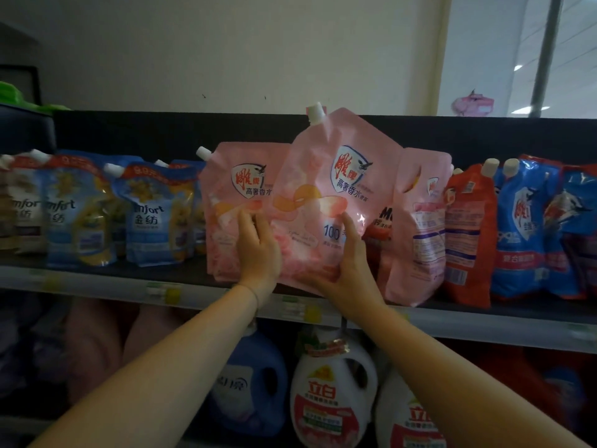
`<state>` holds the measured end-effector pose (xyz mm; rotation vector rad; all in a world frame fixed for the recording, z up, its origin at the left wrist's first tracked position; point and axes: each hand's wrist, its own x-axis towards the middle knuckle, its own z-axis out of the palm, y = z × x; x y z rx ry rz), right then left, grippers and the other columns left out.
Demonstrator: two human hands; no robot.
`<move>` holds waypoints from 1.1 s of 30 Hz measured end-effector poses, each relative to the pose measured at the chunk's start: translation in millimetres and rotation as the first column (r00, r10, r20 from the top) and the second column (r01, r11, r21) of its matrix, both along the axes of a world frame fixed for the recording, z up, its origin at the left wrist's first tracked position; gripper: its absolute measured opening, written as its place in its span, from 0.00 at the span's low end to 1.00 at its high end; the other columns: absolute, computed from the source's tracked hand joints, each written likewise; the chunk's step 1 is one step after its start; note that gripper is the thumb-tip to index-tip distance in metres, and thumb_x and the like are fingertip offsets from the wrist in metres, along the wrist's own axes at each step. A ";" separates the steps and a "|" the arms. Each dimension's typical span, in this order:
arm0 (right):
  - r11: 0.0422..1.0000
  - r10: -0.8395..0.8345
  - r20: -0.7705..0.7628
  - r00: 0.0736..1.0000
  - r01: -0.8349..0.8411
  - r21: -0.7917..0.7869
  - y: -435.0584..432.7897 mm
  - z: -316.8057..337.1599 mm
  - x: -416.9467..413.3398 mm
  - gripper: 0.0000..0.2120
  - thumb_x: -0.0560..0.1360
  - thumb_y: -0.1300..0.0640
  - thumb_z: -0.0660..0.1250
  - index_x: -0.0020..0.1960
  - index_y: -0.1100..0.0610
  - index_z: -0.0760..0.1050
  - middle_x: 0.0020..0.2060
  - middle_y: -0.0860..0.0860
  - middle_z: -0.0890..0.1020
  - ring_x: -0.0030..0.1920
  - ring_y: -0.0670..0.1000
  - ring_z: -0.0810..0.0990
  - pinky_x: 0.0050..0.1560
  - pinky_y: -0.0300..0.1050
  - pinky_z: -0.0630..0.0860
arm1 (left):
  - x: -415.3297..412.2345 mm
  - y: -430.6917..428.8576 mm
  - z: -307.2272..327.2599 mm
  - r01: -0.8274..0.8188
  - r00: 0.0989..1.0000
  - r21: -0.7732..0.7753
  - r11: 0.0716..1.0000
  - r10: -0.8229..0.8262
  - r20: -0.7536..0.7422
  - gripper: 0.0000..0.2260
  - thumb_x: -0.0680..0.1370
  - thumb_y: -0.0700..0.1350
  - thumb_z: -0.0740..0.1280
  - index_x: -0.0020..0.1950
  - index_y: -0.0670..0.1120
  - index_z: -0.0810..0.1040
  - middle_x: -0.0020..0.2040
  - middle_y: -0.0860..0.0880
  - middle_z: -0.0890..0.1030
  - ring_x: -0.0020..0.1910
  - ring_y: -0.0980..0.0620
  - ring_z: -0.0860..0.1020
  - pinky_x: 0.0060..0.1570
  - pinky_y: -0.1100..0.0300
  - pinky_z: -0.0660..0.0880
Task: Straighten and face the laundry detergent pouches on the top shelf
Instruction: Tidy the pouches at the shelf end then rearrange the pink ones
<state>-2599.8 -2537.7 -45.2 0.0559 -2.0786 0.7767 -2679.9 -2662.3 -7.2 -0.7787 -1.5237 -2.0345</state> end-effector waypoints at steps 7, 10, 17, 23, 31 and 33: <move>0.974 0.063 -0.040 0.997 -0.052 0.218 -30.3 6.3 -27.2 0.49 0.68 0.44 0.74 0.74 0.37 0.41 0.70 0.56 0.61 0.69 0.57 0.65 0.63 0.56 0.72 | -28.8 -35.7 0.3 0.136 0.986 0.082 0.987 -0.142 0.084 0.25 0.68 0.68 0.70 0.51 0.48 0.79 0.48 0.50 0.81 0.50 0.50 0.80 0.58 0.45 0.75; 0.974 0.109 0.009 0.994 -0.109 0.199 -33.5 11.5 -31.3 0.44 0.70 0.37 0.68 0.74 0.36 0.42 0.70 0.51 0.65 0.66 0.50 0.70 0.61 0.48 0.73 | -35.2 -49.0 -1.5 0.043 0.993 0.170 0.984 -0.062 0.104 0.11 0.73 0.59 0.69 0.37 0.54 0.77 0.38 0.55 0.78 0.40 0.59 0.76 0.50 0.54 0.76; 0.950 -0.205 0.074 0.976 0.217 -0.224 -13.5 6.2 -49.6 0.36 0.72 0.50 0.71 0.72 0.50 0.53 0.65 0.49 0.67 0.62 0.51 0.71 0.60 0.53 0.73 | -54.1 -60.3 -15.4 -0.089 0.968 0.198 0.976 0.038 0.247 0.14 0.79 0.55 0.63 0.36 0.49 0.73 0.41 0.49 0.78 0.43 0.52 0.77 0.44 0.59 0.74; 0.864 -0.288 0.286 0.914 0.377 -0.333 -8.7 9.8 -83.3 0.47 0.68 0.48 0.74 0.75 0.48 0.45 0.71 0.55 0.62 0.69 0.60 0.66 0.66 0.60 0.67 | -47.2 -53.5 -7.9 -0.061 0.993 0.161 0.985 0.044 0.110 0.13 0.80 0.48 0.64 0.36 0.56 0.69 0.35 0.59 0.76 0.37 0.62 0.73 0.45 0.59 0.73; 0.783 -0.414 0.316 0.854 0.511 -0.355 21.8 17.8 -65.3 0.34 0.70 0.57 0.70 0.67 0.47 0.52 0.62 0.54 0.74 0.58 0.61 0.76 0.59 0.60 0.74 | -55.2 -31.3 -8.0 -0.007 0.987 0.087 0.996 -0.007 0.161 0.17 0.79 0.54 0.63 0.36 0.44 0.70 0.33 0.50 0.74 0.31 0.59 0.72 0.33 0.66 0.70; 0.756 -0.468 0.317 0.825 0.559 -0.341 35.1 19.8 -53.8 0.36 0.72 0.55 0.70 0.71 0.51 0.50 0.64 0.56 0.73 0.60 0.61 0.75 0.59 0.57 0.73 | -55.1 -24.3 -8.1 -0.024 0.985 0.083 0.996 0.010 0.175 0.18 0.79 0.56 0.63 0.35 0.45 0.70 0.34 0.48 0.74 0.32 0.56 0.72 0.36 0.60 0.71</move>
